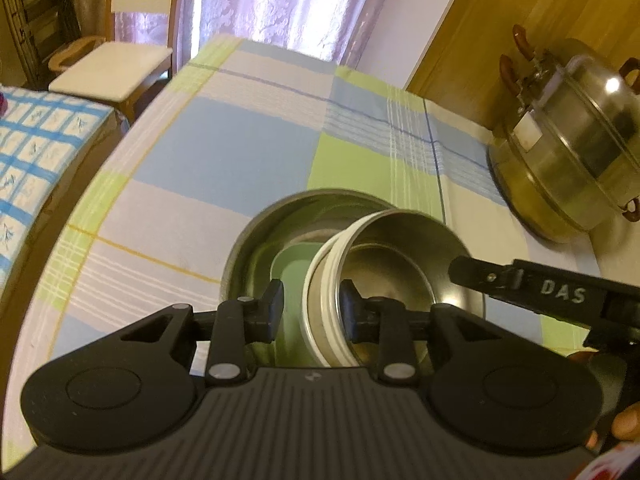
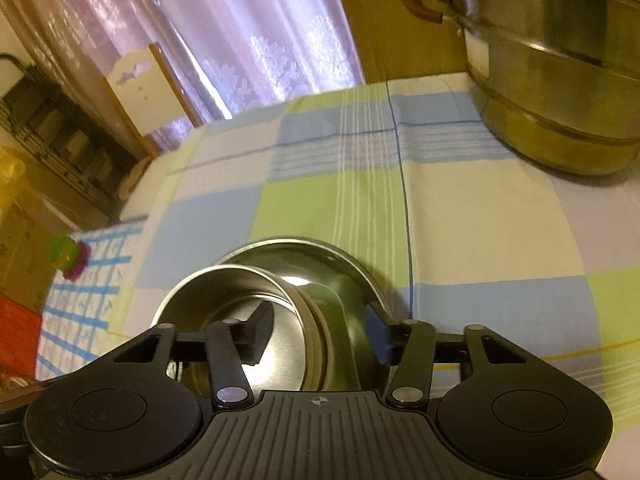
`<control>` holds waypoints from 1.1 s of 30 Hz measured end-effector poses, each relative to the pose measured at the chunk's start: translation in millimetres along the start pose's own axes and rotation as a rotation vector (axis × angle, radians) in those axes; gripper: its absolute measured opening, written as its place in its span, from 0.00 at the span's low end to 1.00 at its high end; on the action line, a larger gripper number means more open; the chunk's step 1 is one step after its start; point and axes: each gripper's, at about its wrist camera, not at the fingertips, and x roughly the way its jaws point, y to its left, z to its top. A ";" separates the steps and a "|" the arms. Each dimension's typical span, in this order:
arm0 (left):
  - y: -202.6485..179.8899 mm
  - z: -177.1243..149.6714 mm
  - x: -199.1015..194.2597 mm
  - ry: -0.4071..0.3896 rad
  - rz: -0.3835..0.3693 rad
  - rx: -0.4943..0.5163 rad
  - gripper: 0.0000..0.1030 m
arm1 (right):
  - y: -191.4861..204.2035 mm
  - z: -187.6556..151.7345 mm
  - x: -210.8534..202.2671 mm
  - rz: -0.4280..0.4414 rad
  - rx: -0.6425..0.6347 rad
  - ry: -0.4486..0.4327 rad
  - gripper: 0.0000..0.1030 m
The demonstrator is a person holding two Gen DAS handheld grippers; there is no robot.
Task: Organize plates and bowls
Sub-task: 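Lower the bowl stack onto the green tray and open both grippers, then pull both grippers back from the stacked dishes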
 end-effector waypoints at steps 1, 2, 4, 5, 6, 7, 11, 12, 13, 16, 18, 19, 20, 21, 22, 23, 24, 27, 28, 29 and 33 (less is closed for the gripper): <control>-0.2 0.2 -3.9 -0.007 0.001 0.008 0.27 | -0.9 -0.2 -5.0 0.012 0.006 -0.009 0.55; -0.6 0.3 -8.1 -0.013 0.001 0.019 0.27 | -0.8 -0.2 -9.0 0.020 0.012 -0.015 0.56; -2.5 -1.0 -18.5 -0.032 0.004 0.050 0.27 | -1.6 -2.0 -20.5 0.035 0.021 -0.034 0.59; -3.7 -1.9 -23.6 -0.042 0.009 0.070 0.27 | -1.6 -3.6 -26.0 0.040 0.023 -0.045 0.60; -5.4 -3.5 -30.0 -0.057 0.024 0.097 0.25 | -1.1 -6.7 -32.3 0.044 0.023 -0.056 0.61; -7.2 -5.3 -35.6 -0.073 0.042 0.125 0.25 | -0.7 -9.7 -39.1 0.048 0.020 -0.067 0.61; -7.7 -14.5 -58.6 -0.116 0.045 0.191 0.25 | 1.8 -22.7 -61.4 0.057 0.008 -0.107 0.63; -7.2 -17.3 -63.4 -0.118 0.037 0.194 0.25 | 2.6 -27.5 -67.6 0.057 0.005 -0.116 0.64; -6.8 -20.5 -68.2 -0.118 0.031 0.197 0.25 | 3.7 -31.5 -71.7 0.055 0.000 -0.120 0.64; -6.6 -31.9 -81.2 -0.114 0.024 0.206 0.25 | 7.8 -44.7 -83.7 0.030 -0.024 -0.123 0.64; -8.0 -40.2 -89.7 -0.103 0.024 0.209 0.25 | 10.8 -54.6 -90.9 0.020 -0.046 -0.122 0.64; -9.1 -44.0 -93.4 -0.097 0.023 0.207 0.25 | 12.2 -58.8 -93.7 0.019 -0.053 -0.120 0.64; -9.5 -47.9 -97.1 -0.092 0.020 0.205 0.25 | 13.0 -63.1 -95.8 0.020 -0.058 -0.115 0.64; -9.5 -52.7 -101.8 -0.089 0.016 0.202 0.25 | 13.5 -67.3 -98.0 0.021 -0.060 -0.107 0.64; -10.0 -56.5 -105.5 -0.085 0.014 0.199 0.25 | 12.1 -70.9 -100.0 0.024 -0.061 -0.099 0.64; -10.2 -60.0 -108.6 -0.082 0.012 0.198 0.25 | 12.0 -74.3 -102.0 0.028 -0.062 -0.092 0.64; -11.5 -64.1 -112.1 -0.078 0.011 0.197 0.25 | 12.2 -78.0 -105.1 0.032 -0.064 -0.086 0.64; -14.5 -76.0 -120.1 -0.062 0.016 0.193 0.25 | 10.2 -89.1 -115.4 0.034 -0.079 -0.083 0.64; -15.9 -80.3 -122.9 -0.059 0.016 0.192 0.25 | 9.9 -92.7 -118.8 0.033 -0.087 -0.083 0.64; -17.7 -84.1 -125.3 -0.056 0.015 0.192 0.25 | 9.3 -96.0 -121.8 0.032 -0.093 -0.083 0.64; -27.7 -102.4 -136.9 -0.049 0.014 0.194 0.25 | 4.2 -107.6 -133.8 0.028 -0.116 -0.076 0.64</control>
